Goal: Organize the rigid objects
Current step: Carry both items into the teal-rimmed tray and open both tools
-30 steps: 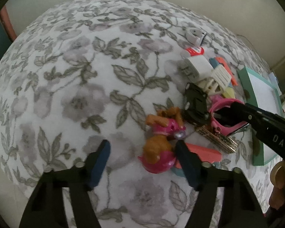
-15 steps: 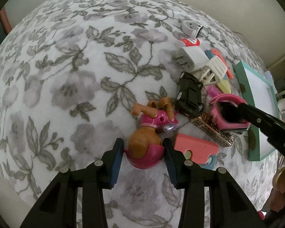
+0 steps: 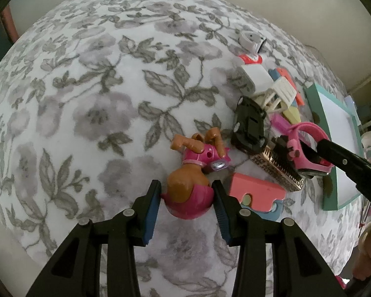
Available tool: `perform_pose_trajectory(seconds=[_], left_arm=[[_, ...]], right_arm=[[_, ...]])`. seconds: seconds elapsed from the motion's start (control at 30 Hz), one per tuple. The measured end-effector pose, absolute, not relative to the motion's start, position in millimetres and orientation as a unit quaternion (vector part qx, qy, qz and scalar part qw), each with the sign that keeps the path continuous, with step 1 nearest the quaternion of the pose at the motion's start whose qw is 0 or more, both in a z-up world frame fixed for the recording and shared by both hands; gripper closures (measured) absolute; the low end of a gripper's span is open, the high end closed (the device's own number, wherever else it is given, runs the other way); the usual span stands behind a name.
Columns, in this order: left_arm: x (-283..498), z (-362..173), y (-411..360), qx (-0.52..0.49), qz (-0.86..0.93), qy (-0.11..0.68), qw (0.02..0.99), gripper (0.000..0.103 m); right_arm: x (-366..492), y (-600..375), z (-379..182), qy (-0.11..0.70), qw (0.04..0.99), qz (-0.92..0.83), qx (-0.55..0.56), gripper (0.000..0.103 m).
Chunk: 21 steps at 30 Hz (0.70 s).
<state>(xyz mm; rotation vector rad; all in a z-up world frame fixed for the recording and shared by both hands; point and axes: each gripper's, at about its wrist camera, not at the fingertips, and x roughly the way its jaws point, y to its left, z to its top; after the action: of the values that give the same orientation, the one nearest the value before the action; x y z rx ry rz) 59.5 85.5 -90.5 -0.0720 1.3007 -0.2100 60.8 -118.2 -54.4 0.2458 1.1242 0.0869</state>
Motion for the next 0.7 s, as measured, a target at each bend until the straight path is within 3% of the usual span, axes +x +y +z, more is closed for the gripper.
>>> perform_pose_trajectory(seconds=[0.27,0.7], left_arm=[[65.7,-61.1,83.6,-0.032,-0.079,0.589,0.804,0.060],[92.4,-24.8,-25.8,0.012,-0.112,0.578,0.808,0.065]], right_arm=[[47.5,-142.2,-45.7,0.510,0.842,0.033,0.172,0.091],[33.0,-239.2,-37.5,0.463,0.851,-0.052,0.241,0.091]])
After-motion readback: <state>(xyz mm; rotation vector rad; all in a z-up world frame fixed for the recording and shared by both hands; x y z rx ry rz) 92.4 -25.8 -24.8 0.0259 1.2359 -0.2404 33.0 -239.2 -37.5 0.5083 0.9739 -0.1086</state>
